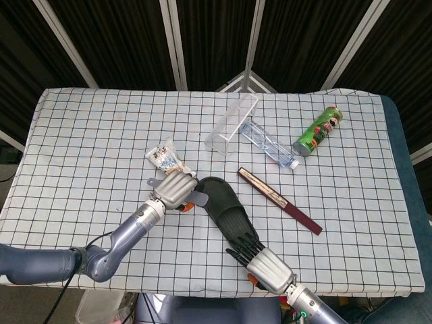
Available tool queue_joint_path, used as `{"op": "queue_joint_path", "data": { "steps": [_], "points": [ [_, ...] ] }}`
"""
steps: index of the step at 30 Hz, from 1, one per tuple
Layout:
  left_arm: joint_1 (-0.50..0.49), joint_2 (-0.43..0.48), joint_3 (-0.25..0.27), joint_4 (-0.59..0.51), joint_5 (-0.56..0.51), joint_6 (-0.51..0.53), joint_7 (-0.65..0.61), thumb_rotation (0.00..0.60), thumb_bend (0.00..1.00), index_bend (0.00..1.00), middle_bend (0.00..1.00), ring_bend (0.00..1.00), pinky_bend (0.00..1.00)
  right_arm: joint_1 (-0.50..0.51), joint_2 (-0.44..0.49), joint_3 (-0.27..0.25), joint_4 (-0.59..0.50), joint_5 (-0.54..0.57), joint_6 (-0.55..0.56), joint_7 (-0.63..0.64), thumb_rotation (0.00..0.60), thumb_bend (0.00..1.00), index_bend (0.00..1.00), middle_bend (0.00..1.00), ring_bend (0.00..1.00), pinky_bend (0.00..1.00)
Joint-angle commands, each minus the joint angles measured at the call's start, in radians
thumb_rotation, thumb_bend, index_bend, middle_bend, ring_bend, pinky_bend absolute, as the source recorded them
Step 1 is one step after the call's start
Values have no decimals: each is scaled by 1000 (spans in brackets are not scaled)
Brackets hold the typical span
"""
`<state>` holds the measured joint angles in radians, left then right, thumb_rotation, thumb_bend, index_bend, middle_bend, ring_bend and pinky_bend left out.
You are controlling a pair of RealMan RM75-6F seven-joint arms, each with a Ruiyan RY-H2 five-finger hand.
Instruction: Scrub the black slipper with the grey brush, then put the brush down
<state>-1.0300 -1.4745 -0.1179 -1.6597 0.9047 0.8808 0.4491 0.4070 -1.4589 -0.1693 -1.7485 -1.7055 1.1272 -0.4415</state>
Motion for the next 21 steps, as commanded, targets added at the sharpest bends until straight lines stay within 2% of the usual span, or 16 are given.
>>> {"op": "queue_joint_path", "data": {
  "steps": [1, 8, 11, 16, 21],
  "points": [
    [43, 62, 22, -80, 9, 13, -38, 600, 759, 552, 578, 409, 477, -61, 66, -2, -87, 21, 76, -113, 600, 523, 0, 0, 0, 0],
    [141, 229, 83, -184, 125, 33, -138, 600, 736, 539, 569, 399, 463, -137, 203, -32, -153, -2, 203, -132, 600, 523, 0, 0, 0, 0],
    [198, 281, 131, -195, 206, 40, -204, 600, 713, 532, 566, 396, 456, -177, 251, -35, -152, -11, 277, -103, 600, 523, 0, 0, 0, 0],
    [279, 289, 199, -145, 324, 69, -293, 600, 661, 492, 541, 382, 440, -224, 292, -11, -124, 46, 345, -16, 599, 523, 0, 0, 0, 0],
    [351, 231, 262, -25, 450, 116, -328, 600, 629, 434, 515, 356, 404, -250, 319, 25, -99, 136, 359, 73, 600, 523, 0, 0, 0, 0]
  ]
}}
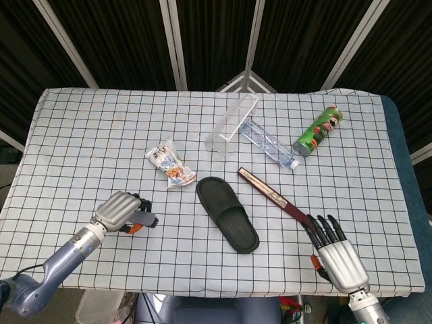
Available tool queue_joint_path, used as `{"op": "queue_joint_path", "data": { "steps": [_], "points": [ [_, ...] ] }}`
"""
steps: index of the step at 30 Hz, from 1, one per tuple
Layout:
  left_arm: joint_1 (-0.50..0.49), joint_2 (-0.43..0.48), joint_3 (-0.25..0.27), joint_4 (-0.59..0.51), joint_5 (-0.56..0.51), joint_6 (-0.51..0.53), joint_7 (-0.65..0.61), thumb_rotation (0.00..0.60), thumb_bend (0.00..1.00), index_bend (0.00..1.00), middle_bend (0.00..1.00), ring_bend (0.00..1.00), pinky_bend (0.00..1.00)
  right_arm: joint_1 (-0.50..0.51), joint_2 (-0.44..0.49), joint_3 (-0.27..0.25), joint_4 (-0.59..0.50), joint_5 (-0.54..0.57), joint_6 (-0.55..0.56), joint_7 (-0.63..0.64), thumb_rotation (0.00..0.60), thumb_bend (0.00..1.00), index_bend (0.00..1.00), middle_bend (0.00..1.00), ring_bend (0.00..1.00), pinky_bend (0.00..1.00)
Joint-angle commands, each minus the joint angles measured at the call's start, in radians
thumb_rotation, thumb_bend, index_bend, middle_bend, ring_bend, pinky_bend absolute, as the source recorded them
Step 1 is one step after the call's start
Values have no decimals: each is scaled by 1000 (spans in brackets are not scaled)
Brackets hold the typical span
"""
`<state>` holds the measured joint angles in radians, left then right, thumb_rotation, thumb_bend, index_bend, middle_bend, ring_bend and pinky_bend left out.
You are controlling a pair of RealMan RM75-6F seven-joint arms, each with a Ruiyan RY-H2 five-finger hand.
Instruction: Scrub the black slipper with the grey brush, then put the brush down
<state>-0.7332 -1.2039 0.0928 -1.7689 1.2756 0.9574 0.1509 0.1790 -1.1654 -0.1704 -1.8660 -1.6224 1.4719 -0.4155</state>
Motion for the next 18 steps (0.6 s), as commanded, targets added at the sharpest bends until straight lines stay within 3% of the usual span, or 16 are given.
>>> {"op": "queue_joint_path", "data": {
  "steps": [1, 6, 13, 15, 18],
  "points": [
    [64, -50, 59, 103, 93, 45, -33, 600, 625, 428, 513, 353, 397, -23, 32, 33, 20, 56, 19, 55, 600, 523, 0, 0, 0, 0],
    [101, -136, 55, 229, 150, 86, -52, 600, 588, 403, 503, 341, 373, -33, 53, 55, 25, 60, 32, 99, 600, 523, 0, 0, 0, 0],
    [114, -218, 15, 333, 143, 83, -84, 600, 460, 323, 462, 307, 332, -33, 55, 57, 30, 57, -2, 110, 600, 523, 0, 0, 0, 0],
    [113, -230, 10, 348, 137, 70, -83, 600, 388, 277, 412, 272, 309, -33, 55, 59, 32, 59, -10, 112, 600, 523, 0, 0, 0, 0],
    [114, -238, 3, 356, 134, 61, -84, 600, 155, 81, 190, 114, 235, -34, 56, 63, 33, 59, -15, 114, 600, 523, 0, 0, 0, 0]
  ]
}}
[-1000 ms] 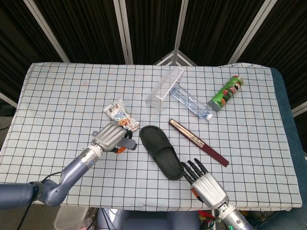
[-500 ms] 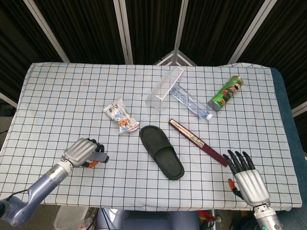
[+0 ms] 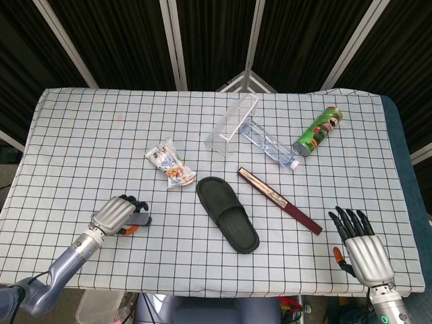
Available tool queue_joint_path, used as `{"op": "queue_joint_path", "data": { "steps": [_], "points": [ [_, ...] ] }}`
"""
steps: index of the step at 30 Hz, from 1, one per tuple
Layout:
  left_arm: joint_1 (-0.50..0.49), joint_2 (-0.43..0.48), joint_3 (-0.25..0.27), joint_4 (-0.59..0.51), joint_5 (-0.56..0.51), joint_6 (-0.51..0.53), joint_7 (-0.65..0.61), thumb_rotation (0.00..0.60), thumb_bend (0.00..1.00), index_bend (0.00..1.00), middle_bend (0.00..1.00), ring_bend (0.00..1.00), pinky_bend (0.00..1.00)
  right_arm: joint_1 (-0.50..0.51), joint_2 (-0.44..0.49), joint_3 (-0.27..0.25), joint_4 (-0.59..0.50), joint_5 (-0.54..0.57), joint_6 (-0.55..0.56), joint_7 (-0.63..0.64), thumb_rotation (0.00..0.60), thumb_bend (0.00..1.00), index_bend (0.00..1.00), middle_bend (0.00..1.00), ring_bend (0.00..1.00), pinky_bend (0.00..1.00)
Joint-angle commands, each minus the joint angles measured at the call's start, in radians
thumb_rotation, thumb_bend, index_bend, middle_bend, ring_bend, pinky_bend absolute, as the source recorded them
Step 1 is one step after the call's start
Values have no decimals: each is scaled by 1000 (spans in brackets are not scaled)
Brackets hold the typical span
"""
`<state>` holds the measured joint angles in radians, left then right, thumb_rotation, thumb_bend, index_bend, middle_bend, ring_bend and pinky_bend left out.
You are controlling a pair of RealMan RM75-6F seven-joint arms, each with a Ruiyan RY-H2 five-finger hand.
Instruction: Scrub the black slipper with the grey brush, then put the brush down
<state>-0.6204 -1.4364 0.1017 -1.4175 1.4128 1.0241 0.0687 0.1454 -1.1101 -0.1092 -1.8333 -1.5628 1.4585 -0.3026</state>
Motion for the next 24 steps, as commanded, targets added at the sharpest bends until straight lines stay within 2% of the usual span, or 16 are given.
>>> {"op": "queue_joint_path", "data": {
  "steps": [1, 5, 9, 13, 15, 18, 20, 22, 24],
  "points": [
    [4, -7, -9, 4, -1, -2, -3, 600, 114, 34, 131, 69, 221, -2, 1, 4, 0, -1, -2, 1, 600, 523, 0, 0, 0, 0],
    [17, 2, -20, -27, 15, 24, -30, 600, 62, 0, 10, 0, 187, -7, 2, 8, -3, -8, -2, 0, 600, 523, 0, 0, 0, 0],
    [26, 32, -23, -76, 50, 46, -118, 600, 29, 0, 0, 0, 135, -14, 6, 13, -7, -14, 2, 0, 600, 523, 0, 0, 0, 0],
    [52, 105, -15, -143, 120, 129, -148, 600, 21, 0, 0, 0, 64, -28, 22, 18, -16, -17, 22, 12, 598, 489, 0, 0, 0, 0],
    [92, 164, -9, -196, 164, 227, -121, 600, 15, 0, 0, 0, 44, -41, 44, 26, -28, -9, 45, 44, 598, 447, 0, 0, 0, 0],
    [207, 252, 32, -268, 210, 402, -7, 600, 8, 0, 0, 0, 22, -69, 83, 47, -32, 16, 97, 82, 598, 412, 0, 0, 0, 0],
    [377, 321, 93, -307, 195, 597, 105, 600, 7, 0, 0, 0, 18, -96, 103, 63, -29, 51, 134, 90, 598, 407, 0, 0, 0, 0],
    [474, 318, 124, -300, 218, 707, 136, 600, 7, 0, 0, 0, 18, -105, 110, 64, -32, 59, 137, 86, 598, 407, 0, 0, 0, 0],
    [518, 305, 130, -273, 227, 752, 129, 600, 7, 0, 0, 0, 18, -110, 113, 64, -36, 61, 135, 82, 599, 407, 0, 0, 0, 0]
  ]
}}
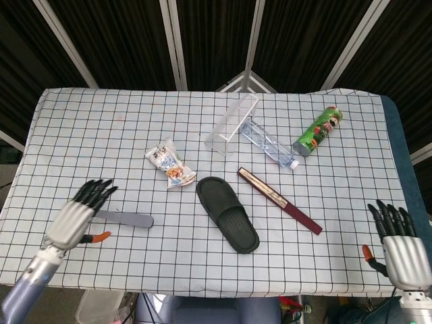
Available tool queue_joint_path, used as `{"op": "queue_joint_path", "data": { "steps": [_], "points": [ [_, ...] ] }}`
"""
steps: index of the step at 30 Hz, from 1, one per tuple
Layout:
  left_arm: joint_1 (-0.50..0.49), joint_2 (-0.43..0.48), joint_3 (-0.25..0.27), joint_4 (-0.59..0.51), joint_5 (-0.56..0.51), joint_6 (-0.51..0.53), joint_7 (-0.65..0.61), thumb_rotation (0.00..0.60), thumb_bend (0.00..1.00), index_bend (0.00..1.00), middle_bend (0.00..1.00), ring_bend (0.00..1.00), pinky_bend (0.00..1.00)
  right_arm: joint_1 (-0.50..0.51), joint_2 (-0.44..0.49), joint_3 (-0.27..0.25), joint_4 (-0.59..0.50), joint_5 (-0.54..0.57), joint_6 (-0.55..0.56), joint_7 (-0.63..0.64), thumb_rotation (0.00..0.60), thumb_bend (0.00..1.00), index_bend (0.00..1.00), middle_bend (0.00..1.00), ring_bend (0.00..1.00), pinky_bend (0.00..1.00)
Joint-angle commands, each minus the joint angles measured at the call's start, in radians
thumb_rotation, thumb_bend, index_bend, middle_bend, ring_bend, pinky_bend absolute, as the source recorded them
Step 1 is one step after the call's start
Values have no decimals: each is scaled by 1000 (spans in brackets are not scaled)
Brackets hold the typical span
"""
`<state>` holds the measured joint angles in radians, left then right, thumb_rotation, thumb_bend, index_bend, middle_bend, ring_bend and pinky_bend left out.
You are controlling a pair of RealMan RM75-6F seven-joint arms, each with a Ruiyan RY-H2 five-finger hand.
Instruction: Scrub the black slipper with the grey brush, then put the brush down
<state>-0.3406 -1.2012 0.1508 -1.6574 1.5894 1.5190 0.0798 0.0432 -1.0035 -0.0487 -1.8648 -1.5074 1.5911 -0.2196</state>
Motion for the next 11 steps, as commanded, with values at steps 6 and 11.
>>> {"op": "queue_joint_path", "data": {
  "steps": [6, 11],
  "points": [
    [291, 50, 73, 48, 82, 302, 89, 600, 6, 0, 8, 0, 18, -19, 1, 2, -15, 5, -5, -28, 599, 406, 0, 0, 0, 0],
    [306, 59, 62, 63, 90, 297, 48, 600, 7, 0, 11, 0, 18, -35, -7, -7, -35, -8, -3, -46, 600, 406, 0, 0, 0, 0]
  ]
}}
